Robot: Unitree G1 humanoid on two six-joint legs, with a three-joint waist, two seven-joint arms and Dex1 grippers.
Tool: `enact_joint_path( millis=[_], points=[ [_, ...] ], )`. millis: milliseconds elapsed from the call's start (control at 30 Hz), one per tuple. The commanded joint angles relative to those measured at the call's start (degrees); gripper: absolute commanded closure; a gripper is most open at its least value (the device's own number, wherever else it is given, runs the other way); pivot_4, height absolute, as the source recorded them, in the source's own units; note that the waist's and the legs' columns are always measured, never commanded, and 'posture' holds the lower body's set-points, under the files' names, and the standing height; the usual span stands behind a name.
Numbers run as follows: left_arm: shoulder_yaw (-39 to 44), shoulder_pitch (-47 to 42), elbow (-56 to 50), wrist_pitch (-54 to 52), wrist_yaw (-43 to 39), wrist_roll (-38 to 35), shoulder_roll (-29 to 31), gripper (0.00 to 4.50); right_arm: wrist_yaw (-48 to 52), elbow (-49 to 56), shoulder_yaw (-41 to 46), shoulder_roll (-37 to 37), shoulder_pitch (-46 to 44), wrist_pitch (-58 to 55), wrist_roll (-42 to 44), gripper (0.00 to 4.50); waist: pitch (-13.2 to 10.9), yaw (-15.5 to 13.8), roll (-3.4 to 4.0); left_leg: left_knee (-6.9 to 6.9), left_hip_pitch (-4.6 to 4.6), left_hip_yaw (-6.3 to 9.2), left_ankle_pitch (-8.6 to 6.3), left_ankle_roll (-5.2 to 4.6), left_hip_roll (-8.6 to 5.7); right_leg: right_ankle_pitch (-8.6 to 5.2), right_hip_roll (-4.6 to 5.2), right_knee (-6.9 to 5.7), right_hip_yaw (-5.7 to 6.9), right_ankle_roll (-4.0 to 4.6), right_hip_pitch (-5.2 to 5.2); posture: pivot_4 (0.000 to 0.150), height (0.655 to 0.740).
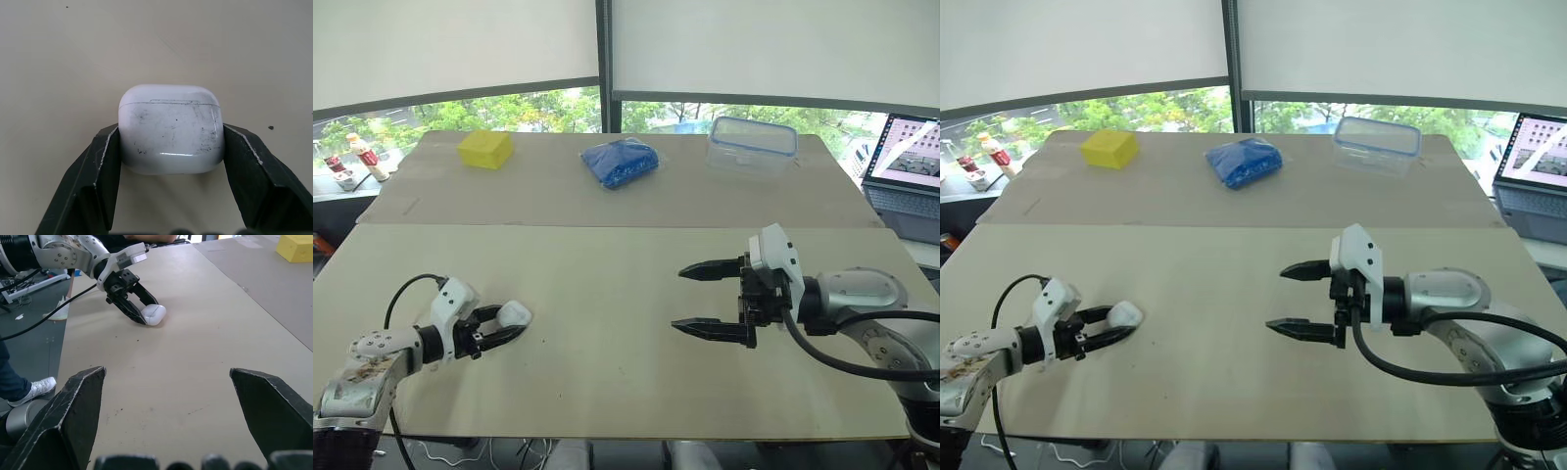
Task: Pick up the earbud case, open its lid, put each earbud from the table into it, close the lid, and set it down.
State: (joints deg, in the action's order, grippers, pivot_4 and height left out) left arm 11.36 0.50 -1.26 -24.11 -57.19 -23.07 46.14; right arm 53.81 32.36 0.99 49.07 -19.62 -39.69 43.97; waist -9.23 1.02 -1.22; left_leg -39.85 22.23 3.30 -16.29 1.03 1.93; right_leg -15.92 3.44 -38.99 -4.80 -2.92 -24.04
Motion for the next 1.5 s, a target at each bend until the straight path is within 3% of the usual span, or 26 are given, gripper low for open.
enact_joint_path(
  millis=[33,233,433,833,1133,1467,1500],
  points=[
    [-1.92,2.37,-2.59,-1.97,-1.94,-1.78,-0.86,1.95,-0.42,2.67,2.65,0.38,0.35,0.50,0.87,0.00,0.00,0.00,0.00,0.00,0.01,0.00,0.00,0.00,0.00,0.00,0.00,0.00,0.00,0.00,0.00,0.150,0.6859],
    [-7.92,-3.26,-10.89,-0.12,-2.23,-3.08,-5.42,1.95,-5.51,4.45,5.72,0.79,1.82,-6.60,6.70,0.00,-0.03,-0.92,-0.04,-0.06,0.08,0.02,0.00,0.00,-0.03,0.00,0.02,0.01,0.02,-0.01,0.01,0.150,0.6859],
    [-15.68,-10.01,-15.16,4.80,-1.91,-1.61,-13.28,1.95,-19.33,6.10,8.29,0.08,0.26,-19.57,18.57,0.00,-0.06,-0.36,-0.09,-0.12,0.17,0.05,0.00,0.00,-0.01,0.01,0.00,-0.01,0.04,0.00,-0.05,0.150,0.6859],
    [-23.17,-17.87,-7.57,24.03,-4.52,5.62,-21.47,1.95,-42.83,0.79,5.76,-2.34,-1.88,-27.87,40.88,0.00,-0.07,-0.33,-0.10,-0.14,0.23,0.05,0.00,-0.01,-0.03,0.01,-0.02,0.03,0.03,-0.01,-0.05,0.150,0.6859],
    [-24.40,-20.98,-4.79,29.16,-4.99,7.58,-22.95,1.95,-52.57,-2.38,1.96,-2.66,-2.31,-26.46,48.06,0.00,-0.07,-0.17,-0.10,-0.14,0.28,0.06,0.00,-0.02,-0.02,0.01,-0.03,0.03,0.03,-0.01,-0.11,0.150,0.6859],
    [-25.50,-21.21,-6.35,29.72,-3.56,8.52,-24.19,1.95,-55.73,-3.16,-0.50,-3.02,-1.86,-25.10,50.68,0.00,-0.07,-0.17,-0.10,-0.15,0.28,0.08,0.00,-0.02,-0.02,0.01,-0.03,0.04,0.04,-0.01,-0.10,0.150,0.6859],
    [-25.62,-21.25,-6.45,29.94,-3.50,8.72,-24.21,1.95,-55.88,-3.21,-0.66,-3.09,-1.79,-25.07,50.61,0.26,-0.07,-0.17,-0.10,-0.14,0.28,0.08,0.00,-0.02,-0.02,0.01,-0.03,0.04,0.03,-0.01,-0.10,0.150,0.6859]
  ],
)
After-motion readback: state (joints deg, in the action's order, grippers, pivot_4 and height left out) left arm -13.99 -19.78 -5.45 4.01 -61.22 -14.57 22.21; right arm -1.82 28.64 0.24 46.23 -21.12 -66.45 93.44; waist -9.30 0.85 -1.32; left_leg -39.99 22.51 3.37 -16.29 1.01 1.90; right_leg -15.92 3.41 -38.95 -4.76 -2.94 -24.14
